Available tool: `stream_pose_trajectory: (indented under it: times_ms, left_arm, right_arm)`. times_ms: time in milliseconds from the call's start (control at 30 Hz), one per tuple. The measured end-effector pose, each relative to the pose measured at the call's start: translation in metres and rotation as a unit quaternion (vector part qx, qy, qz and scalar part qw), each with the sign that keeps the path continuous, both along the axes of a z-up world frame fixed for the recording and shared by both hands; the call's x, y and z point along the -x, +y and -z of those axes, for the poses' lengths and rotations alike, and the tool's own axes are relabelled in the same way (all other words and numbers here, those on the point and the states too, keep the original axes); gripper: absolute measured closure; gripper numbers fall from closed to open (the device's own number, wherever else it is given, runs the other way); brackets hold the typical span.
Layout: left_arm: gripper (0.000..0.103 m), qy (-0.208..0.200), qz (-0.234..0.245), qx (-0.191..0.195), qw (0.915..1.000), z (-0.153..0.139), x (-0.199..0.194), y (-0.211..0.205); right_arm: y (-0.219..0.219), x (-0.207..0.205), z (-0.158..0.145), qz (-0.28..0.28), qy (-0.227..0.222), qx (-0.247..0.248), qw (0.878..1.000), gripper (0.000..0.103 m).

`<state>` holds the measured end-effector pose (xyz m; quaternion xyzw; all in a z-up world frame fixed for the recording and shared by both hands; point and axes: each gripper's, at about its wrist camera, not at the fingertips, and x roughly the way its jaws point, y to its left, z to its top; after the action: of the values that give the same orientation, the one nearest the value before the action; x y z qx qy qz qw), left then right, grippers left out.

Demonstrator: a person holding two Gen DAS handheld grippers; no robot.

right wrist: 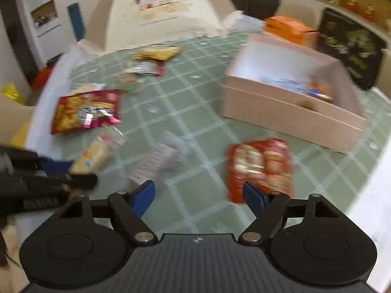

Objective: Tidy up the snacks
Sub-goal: 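Grasp the yellow bar snack with left gripper while right grasps the brown biscuit packet, then carry the bar snack and biscuit packet into the pink box and release both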

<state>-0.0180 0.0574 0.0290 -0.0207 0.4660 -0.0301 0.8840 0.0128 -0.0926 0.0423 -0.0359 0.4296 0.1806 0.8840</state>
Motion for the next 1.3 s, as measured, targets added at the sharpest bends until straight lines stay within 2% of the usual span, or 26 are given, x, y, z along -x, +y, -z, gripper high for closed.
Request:
stream_pose_trajectory:
  times_ms: [133,200,300,433,633,733,767,867,900,933,1067,1100,1167,1300]
  left_arm:
    - [0.068,0.003,-0.003,0.002,1.0,-0.002,0.005,0.002]
    - [0.068,0.004,-0.002,0.007,1.0,-0.002,0.005,0.002]
    - [0.068,0.006,-0.008,0.016,0.9998,-0.001,0.003,0.002]
    - [0.068,0.009,0.003,0.029,0.9995,-0.001,-0.002,-0.007]
    - [0.068,0.013,0.036,0.042,0.9984,0.0,-0.006,-0.03]
    - [0.068,0.015,0.05,0.043,0.9977,0.0,-0.005,-0.038]
    - [0.068,0.015,0.052,0.041,0.9977,0.0,-0.005,-0.039]
    - [0.068,0.017,0.055,0.041,0.9975,0.0,-0.006,-0.041]
    - [0.068,0.018,0.054,0.043,0.9974,0.0,-0.007,-0.04]
    - [0.067,0.02,0.053,0.046,0.9973,-0.001,-0.008,-0.04]
    - [0.066,0.031,0.054,0.065,0.996,-0.001,-0.02,-0.041]
    - [0.066,0.034,0.054,0.068,0.9957,-0.001,-0.023,-0.043]
    - [0.066,0.035,0.058,0.073,0.995,-0.001,-0.031,-0.045]
    - [0.066,0.039,0.059,0.05,0.9962,-0.002,-0.033,-0.056]
  right_arm:
    - [0.028,-0.022,0.006,-0.009,0.025,-0.031,0.999,0.037]
    - [0.034,-0.03,0.012,-0.004,0.039,-0.032,0.999,0.05]
    - [0.031,-0.026,0.011,-0.011,0.042,-0.023,0.999,0.063]
    - [0.005,0.0,0.014,-0.025,0.036,-0.011,0.999,0.065]
    - [-0.039,0.029,0.018,-0.01,0.017,0.002,1.0,0.064]
    - [-0.048,0.032,0.02,-0.007,0.008,-0.016,1.0,0.057]
    - [-0.045,0.03,0.02,-0.005,0.007,-0.013,1.0,0.054]
    - [-0.033,0.024,0.02,-0.004,0.001,0.013,1.0,0.054]
    - [-0.027,0.024,0.02,-0.007,-0.001,0.028,1.0,0.063]
    - [-0.023,0.025,0.018,-0.017,-0.002,0.037,0.999,0.067]
    - [-0.024,0.037,0.006,-0.037,-0.009,0.041,0.998,0.072]
    - [-0.028,0.04,0.0,-0.034,-0.015,0.039,0.999,0.077]
    - [-0.038,0.042,-0.012,-0.024,-0.02,0.031,0.999,0.095]
    - [-0.059,0.042,-0.03,0.005,-0.035,0.019,0.999,0.095]
